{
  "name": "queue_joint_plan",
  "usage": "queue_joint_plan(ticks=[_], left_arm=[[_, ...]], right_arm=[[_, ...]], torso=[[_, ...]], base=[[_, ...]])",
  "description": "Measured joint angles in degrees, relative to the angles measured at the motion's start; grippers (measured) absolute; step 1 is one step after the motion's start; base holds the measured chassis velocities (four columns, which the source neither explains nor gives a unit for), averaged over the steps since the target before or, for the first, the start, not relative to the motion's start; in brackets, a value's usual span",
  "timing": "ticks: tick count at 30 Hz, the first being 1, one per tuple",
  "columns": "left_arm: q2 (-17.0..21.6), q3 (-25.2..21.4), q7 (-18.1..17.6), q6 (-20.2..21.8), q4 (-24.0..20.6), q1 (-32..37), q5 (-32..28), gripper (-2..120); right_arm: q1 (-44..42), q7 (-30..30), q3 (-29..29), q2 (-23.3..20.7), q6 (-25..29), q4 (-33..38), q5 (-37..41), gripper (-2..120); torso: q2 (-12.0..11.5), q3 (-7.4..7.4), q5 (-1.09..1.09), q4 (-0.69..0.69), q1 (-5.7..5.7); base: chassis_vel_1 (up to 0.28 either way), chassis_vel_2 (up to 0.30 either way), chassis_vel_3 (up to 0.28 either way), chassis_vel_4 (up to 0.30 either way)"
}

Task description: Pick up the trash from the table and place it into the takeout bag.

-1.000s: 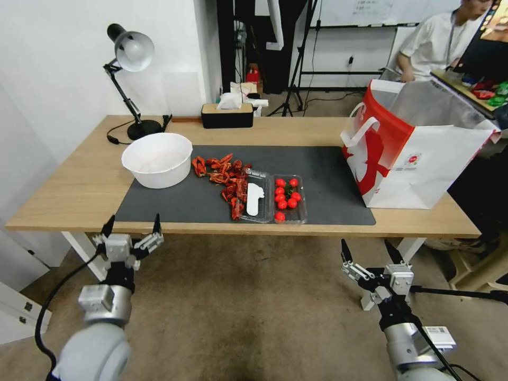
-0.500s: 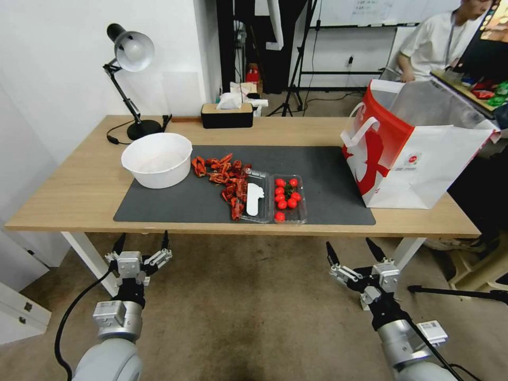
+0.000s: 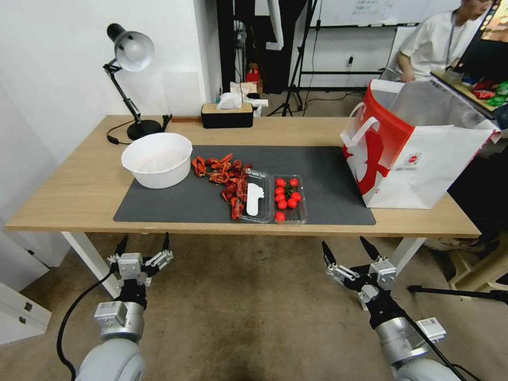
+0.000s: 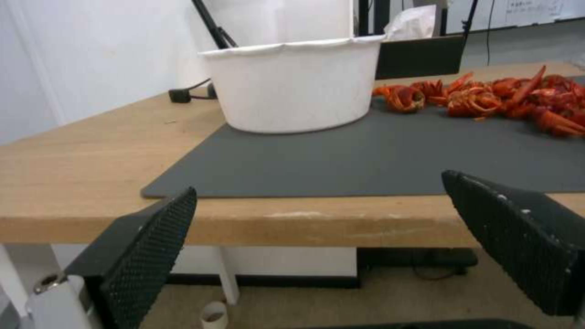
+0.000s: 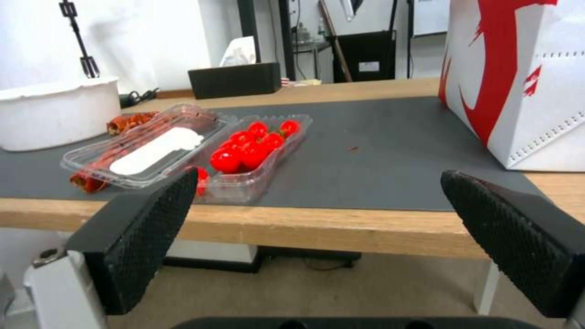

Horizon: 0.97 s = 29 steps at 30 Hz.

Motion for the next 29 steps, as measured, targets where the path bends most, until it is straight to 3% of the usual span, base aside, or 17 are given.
queue_joint_plan(ticks=[29], left_arm=[[-0.19,-0.19,0.77,0.02,-0.11,0.26,0.11,100]], right_arm=[[0.28,0.40,-0.12,0.38,0.24,-0.06,-0.25,100]], torso=[[0.00,0.00,0.00,0.00,0.00]], base=[[0.000,0.000,0.000,0.000]])
